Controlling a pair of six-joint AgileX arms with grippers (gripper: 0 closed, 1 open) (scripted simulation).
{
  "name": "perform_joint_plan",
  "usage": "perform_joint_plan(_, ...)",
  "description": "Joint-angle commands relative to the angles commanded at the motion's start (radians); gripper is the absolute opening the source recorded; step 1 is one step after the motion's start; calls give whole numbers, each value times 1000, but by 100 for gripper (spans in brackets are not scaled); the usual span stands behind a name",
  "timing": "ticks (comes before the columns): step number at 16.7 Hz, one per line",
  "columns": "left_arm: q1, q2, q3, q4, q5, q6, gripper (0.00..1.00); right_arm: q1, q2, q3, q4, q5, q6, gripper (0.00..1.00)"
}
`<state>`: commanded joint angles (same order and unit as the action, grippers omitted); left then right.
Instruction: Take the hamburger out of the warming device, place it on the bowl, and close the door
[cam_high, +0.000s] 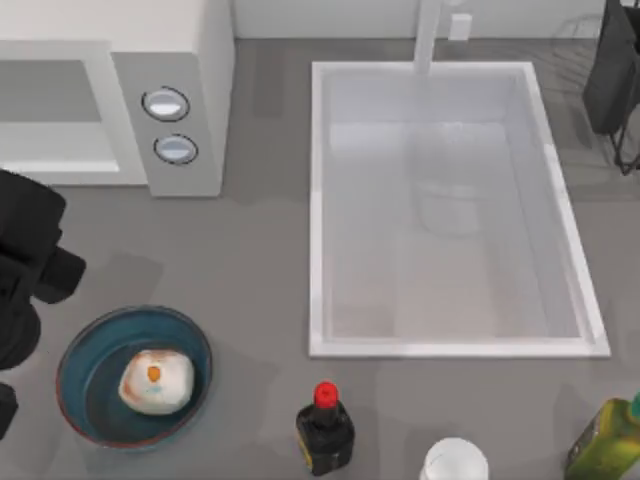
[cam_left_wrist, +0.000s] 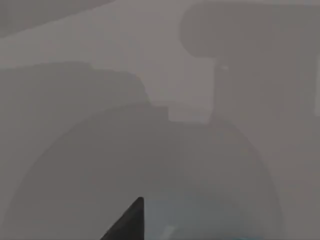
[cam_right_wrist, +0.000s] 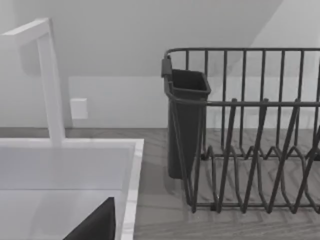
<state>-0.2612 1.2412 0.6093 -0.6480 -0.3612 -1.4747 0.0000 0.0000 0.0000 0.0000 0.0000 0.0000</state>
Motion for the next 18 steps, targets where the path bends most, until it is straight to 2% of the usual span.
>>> perform_joint_plan(5,148,-558,-303,337,147,702,100,0,0,0,0,0,0,100)
perform_joint_plan(9,219,-928,-476,518,253,1122,100,0,0,0,0,0,0,100)
perform_joint_plan(13,253,-1160,-575,614,330,1382,100,0,0,0,0,0,0,100)
perform_joint_plan(18,261,-1241,-609,648,361,1475,100,0,0,0,0,0,0,100)
